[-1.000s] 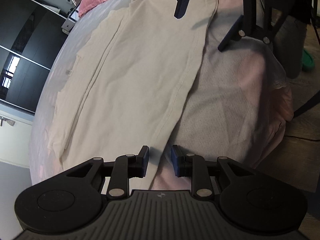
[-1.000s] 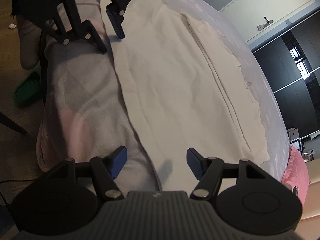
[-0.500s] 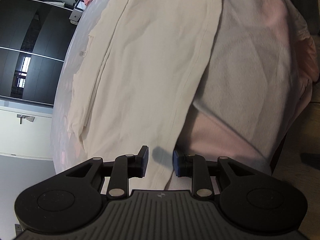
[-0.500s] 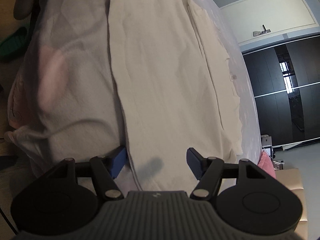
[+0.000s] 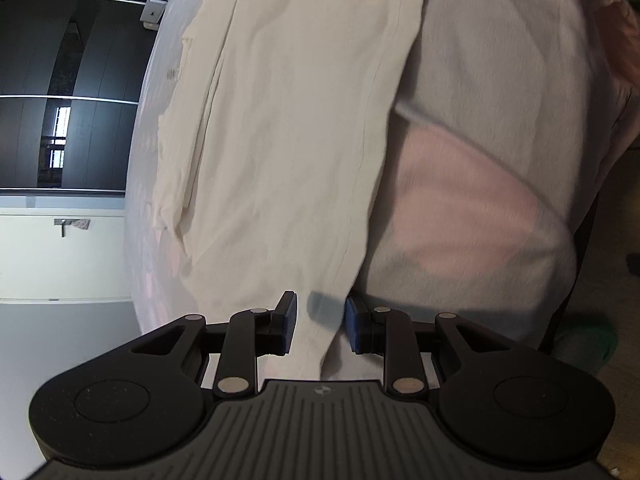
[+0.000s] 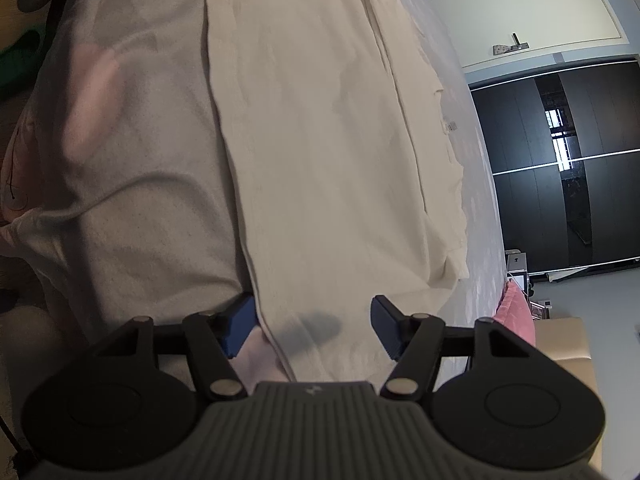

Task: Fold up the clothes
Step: 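Close both grippers on the collar end of the folded white shirt strip, then lift the collar end with both grippers and fold it over toward the hem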

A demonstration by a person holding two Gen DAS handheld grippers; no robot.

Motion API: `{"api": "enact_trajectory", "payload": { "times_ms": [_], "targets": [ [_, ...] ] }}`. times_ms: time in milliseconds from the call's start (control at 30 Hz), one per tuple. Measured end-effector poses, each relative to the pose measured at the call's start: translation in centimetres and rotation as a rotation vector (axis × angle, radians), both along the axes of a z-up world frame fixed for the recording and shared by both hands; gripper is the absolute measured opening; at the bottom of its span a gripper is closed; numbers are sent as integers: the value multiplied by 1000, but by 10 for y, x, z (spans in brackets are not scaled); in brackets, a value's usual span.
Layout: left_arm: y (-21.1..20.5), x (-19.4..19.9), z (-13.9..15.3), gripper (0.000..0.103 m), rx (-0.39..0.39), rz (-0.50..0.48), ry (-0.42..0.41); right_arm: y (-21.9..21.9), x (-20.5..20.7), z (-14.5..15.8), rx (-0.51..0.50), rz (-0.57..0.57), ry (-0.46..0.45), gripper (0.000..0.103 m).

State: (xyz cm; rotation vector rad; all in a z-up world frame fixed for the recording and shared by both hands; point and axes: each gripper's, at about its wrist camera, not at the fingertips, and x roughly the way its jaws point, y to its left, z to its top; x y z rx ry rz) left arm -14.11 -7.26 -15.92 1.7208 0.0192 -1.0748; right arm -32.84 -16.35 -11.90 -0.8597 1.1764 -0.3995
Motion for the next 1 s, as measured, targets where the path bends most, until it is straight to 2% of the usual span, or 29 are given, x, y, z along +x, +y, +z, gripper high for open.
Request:
{"api": "enact_trajectory", "payload": {
  "times_ms": [133, 300, 367, 433, 500, 533, 567, 633, 767, 900, 1000],
  "targets": [
    [-5, 5, -6, 23, 13, 27, -46, -1, -4, -3, -27, -5, 27, 64],
    [-13, 11, -11, 23, 15, 47, -76, -3, -8, -16, -112, 10, 76, 61],
    [-14, 12, -13, 23, 11, 50, -87, 1, -10, -19, -120, 32, 88, 48],
    [-19, 16, -15, 17, 0, 70, -82, 4, -12, -23, -133, 54, 99, 41],
    [-23, 19, -12, 12, -8, 106, -55, 4, -12, -22, -146, 49, 96, 25],
    [-25, 20, -9, 7, -13, 130, -33, 2, -11, -20, -149, 35, 85, 12],
    [-26, 22, -3, 5, -24, 159, -8, -1, -11, -16, -152, 12, 68, 7],
    [-29, 25, 10, 2, -65, 214, 31, -5, -11, -8, -161, -28, 33, 6],
    [-35, 30, 51, 1, -216, 287, 50, -11, -5, 14, -213, -70, -47, 2],
    [-41, 34, 93, 1, -374, 354, 60, -20, 1, 49, -262, -154, -170, 2],
    [-36, 31, 114, 1, -438, 359, 69, -18, 3, 79, -312, -219, -265, 2]
  ]
}}
